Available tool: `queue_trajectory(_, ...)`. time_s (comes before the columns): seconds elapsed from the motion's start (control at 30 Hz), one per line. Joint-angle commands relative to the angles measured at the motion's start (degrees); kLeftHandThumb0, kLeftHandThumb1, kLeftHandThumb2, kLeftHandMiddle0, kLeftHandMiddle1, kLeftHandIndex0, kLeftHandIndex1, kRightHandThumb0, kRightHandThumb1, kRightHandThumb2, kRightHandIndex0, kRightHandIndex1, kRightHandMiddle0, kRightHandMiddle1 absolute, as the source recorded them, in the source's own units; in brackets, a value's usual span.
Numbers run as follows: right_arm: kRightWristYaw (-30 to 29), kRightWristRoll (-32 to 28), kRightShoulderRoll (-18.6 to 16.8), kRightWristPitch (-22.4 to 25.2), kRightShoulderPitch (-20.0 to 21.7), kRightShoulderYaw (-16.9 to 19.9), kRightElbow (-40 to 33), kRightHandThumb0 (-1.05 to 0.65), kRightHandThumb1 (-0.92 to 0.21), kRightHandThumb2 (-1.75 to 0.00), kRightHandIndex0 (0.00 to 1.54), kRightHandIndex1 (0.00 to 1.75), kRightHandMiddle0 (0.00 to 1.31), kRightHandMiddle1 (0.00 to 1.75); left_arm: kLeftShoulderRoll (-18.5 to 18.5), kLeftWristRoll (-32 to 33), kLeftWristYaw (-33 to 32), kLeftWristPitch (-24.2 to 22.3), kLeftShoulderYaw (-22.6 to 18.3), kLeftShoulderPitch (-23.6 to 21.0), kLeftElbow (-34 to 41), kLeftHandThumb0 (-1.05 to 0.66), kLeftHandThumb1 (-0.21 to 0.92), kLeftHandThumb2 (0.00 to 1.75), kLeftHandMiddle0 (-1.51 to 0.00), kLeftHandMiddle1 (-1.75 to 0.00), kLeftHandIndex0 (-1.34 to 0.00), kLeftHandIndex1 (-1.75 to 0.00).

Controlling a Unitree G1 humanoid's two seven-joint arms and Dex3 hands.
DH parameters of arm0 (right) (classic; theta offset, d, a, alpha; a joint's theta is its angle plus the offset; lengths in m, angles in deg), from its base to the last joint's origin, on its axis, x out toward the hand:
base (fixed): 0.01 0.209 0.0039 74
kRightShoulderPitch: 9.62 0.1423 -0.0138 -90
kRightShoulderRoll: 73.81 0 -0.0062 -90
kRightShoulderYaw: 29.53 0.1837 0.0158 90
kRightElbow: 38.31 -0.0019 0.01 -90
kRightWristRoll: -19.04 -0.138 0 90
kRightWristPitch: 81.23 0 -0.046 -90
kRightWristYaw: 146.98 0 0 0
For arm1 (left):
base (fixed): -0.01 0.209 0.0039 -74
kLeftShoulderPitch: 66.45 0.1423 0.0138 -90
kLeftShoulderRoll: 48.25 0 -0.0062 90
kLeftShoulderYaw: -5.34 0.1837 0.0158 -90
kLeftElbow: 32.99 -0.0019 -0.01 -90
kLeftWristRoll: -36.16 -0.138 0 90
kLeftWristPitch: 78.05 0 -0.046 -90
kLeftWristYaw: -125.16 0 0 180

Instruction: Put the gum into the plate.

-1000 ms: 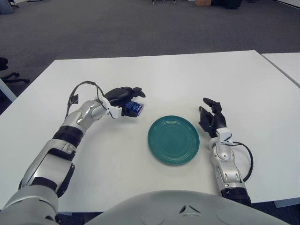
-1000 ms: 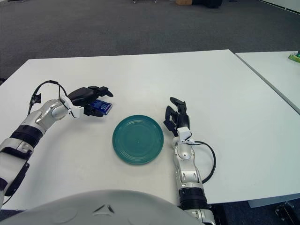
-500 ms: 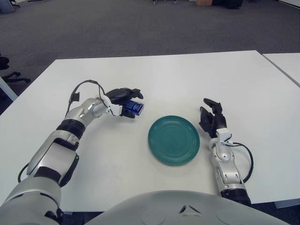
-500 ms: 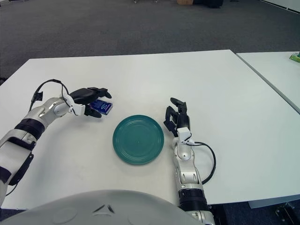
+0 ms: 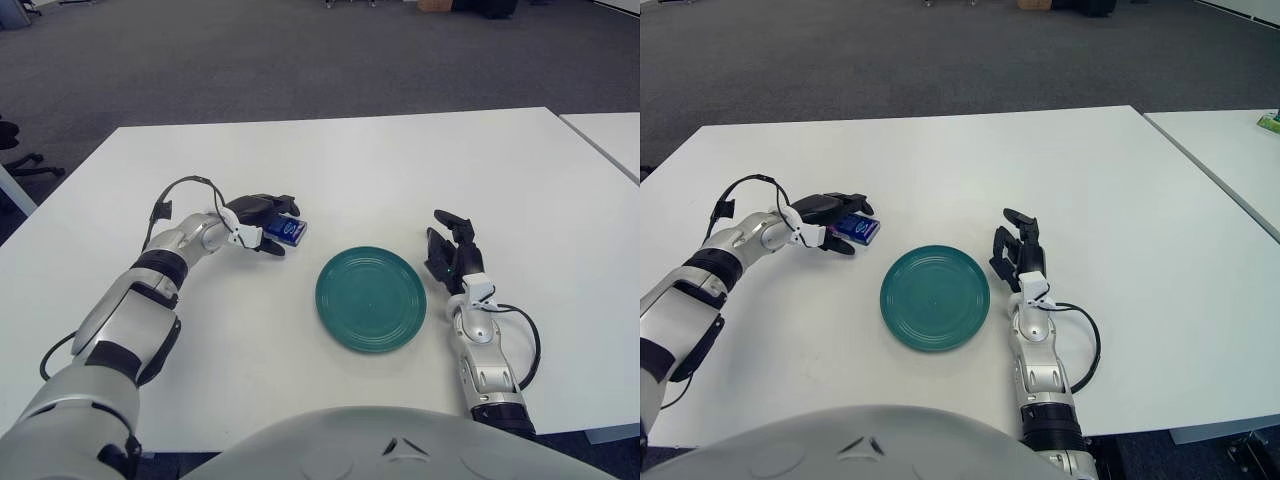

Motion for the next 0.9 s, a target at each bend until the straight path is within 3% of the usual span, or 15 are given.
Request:
queue_trajectory(0.0,0.6,-0.6,0.1,6.2,-3.9,0.9,3.0,-0.58,-0.92,-0.72,0.46,0.00,0.00,0.92,0.7,-1.2,-1.7,-0.8,1.2,-1.5,-2.6,-0.98,0.92,0.20,-0.22,-0.08,0.00,-0.99)
queue_trajectory(0.23,0.5,-0.4,0.1,6.6,-4.3,1.2,2.2,-0.58,-0.92,-0.72,0.45,0.00,0.00,0.94,1.5,-1.1,0.0,-1.7,2.6,-2.1,-5.1,-0.91,0.91,0.14,-0.27,-0.05,-0.05,-0.98)
queue_trajectory(0.4,0.6,-0.3,0.2,7.1,-4.3,1.3,1.9,-0.58,-0.92,-0.71,0.45,0.00,0.00,0.95,2.0,-0.3,3.2,-3.6,3.0,-2.0,-6.4,-0.72,0.85,0.10,-0.36,-0.09,-0.08,-1.03)
queue_trajectory(0.5,0.5,-0.3,0.2,7.1,-4.2,1.2,1.7,-0.58,-0.92,-0.71,0.45,0.01,0.00,0.95,2.1,-0.1,3.4,-4.9,3.1,-1.3,-6.7,-0.63,0.78,0.20,-0.26,-0.51,-0.09,-1.19)
queue_trajectory(0.53,0.6,-0.2,0.2,7.2,-4.2,1.2,1.7,-0.58,-0.92,-0.71,0.45,0.01,0.00,0.95,2.1,-0.7,3.7,-5.5,3.8,-1.5,-6.8,-0.61,0.73,0.29,-0.21,-0.66,-0.09,-1.24)
queue_trajectory(0.57,0.7,-0.2,0.3,7.2,-4.2,1.1,1.6,-0.58,-0.92,-0.70,0.46,0.01,0.00,0.94,2.3,-1.6,3.1,-6.5,4.6,-1.1,-7.2,-0.55,0.65,0.42,-0.17,-0.92,-0.09,-1.36)
queue_trajectory(0.67,0.8,-0.1,0.4,7.3,-4.3,1.1,1.4,-0.58,-0.92,-0.71,0.47,0.01,0.00,0.92,2.7,-2.6,2.1,-8.0,6.0,-0.4,-7.9,-0.44,0.49,0.69,-0.22,-1.31,-0.07,-1.61)
queue_trajectory(0.7,0.9,-0.1,0.5,7.3,-4.3,1.0,1.2,-0.58,-0.92,-0.71,0.47,0.01,0.00,0.92,3.0,-3.2,0.7,-9.3,6.7,0.7,-8.5,-0.43,0.48,0.72,-0.22,-1.35,-0.06,-1.64)
queue_trajectory(0.73,1.0,-0.1,0.5,7.3,-4.4,1.0,1.0,-0.58,-0.92,-0.71,0.47,0.02,0.00,0.91,3.2,-3.7,-0.3,-10.3,7.4,1.5,-9.0,-0.14,0.53,0.73,-0.33,-1.42,-0.10,-1.68)
queue_trajectory(0.77,1.2,-0.2,0.7,7.3,-4.4,1.1,0.9,-0.58,-0.92,-0.71,0.48,0.02,0.00,0.90,3.5,-4.1,-1.5,-11.6,8.0,2.4,-9.6,0.05,0.57,0.74,-0.40,-1.46,-0.12,-1.70)
queue_trajectory(0.87,1.3,-0.2,0.9,7.4,-4.4,1.3,0.7,-0.57,-0.92,-0.71,0.49,0.02,0.00,0.89,4.4,-4.3,-4.3,-15.1,8.9,4.1,-11.2,0.02,0.46,0.98,-0.53,-1.48,-0.30,-1.73)
